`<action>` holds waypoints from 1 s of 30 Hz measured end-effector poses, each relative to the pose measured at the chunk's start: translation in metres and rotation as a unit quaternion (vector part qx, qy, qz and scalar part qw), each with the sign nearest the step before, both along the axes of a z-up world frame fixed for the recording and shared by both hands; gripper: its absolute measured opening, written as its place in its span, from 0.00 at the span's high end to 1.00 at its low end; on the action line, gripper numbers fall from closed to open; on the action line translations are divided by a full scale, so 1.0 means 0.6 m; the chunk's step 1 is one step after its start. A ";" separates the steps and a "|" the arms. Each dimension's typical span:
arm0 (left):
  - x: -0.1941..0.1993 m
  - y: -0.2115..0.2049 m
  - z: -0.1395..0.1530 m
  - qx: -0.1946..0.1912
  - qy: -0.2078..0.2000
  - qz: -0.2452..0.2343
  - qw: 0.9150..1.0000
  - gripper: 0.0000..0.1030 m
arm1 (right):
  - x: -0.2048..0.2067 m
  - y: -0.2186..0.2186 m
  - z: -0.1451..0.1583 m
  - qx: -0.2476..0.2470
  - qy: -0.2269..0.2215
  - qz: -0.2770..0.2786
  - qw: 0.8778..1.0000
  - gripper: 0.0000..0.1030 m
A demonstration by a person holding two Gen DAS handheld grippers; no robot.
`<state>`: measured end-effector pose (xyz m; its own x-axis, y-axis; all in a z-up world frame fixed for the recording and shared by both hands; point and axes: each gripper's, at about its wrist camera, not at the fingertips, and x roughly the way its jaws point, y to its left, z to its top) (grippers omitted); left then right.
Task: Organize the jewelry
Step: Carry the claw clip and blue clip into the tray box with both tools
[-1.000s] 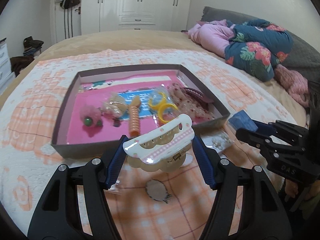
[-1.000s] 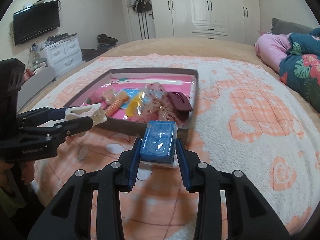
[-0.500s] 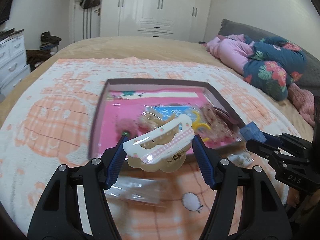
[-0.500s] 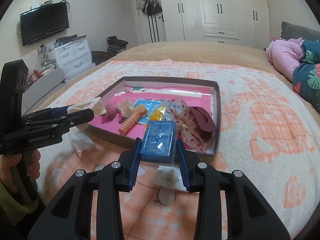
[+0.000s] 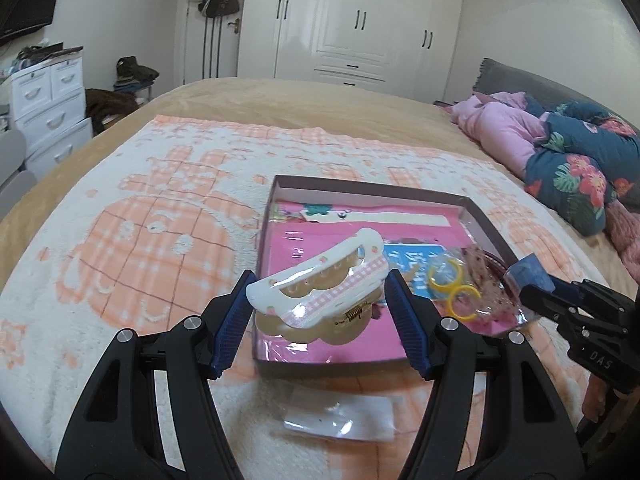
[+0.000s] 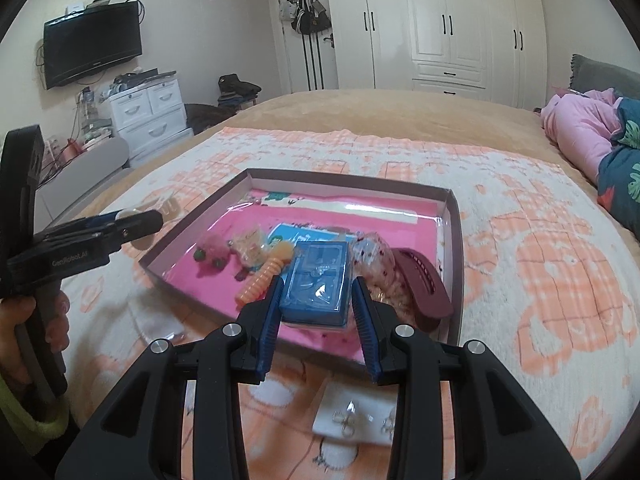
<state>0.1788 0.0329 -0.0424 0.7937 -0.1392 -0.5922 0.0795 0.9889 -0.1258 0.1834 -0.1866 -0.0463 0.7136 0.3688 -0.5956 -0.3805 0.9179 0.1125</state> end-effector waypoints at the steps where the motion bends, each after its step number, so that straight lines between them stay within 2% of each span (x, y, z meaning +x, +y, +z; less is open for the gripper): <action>1: 0.005 0.001 -0.003 0.000 0.003 0.002 1.000 0.45 | 0.007 0.001 0.000 -0.001 -0.001 -0.001 1.000 0.68; 10: 0.035 0.007 -0.022 -0.002 0.019 0.012 1.000 0.45 | 0.050 0.000 -0.005 -0.004 -0.002 -0.016 1.000 0.68; 18: 0.065 -0.002 -0.022 -0.008 0.018 0.006 1.000 0.45 | 0.078 -0.010 -0.018 -0.004 0.005 -0.030 1.000 0.68; 25: 0.090 -0.029 -0.032 -0.001 0.026 -0.016 1.000 0.45 | 0.092 -0.025 -0.036 -0.005 0.018 -0.050 0.999 0.68; 30: 0.093 -0.057 -0.044 0.018 0.034 -0.043 0.998 0.45 | 0.100 -0.029 -0.049 -0.008 0.029 -0.056 0.998 0.68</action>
<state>0.2345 -0.0015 -0.0687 0.7383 -0.1816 -0.6496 0.1561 0.9829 -0.0973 0.2432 -0.2042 -0.0758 0.7142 0.2795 -0.6417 -0.2693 0.9560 0.1167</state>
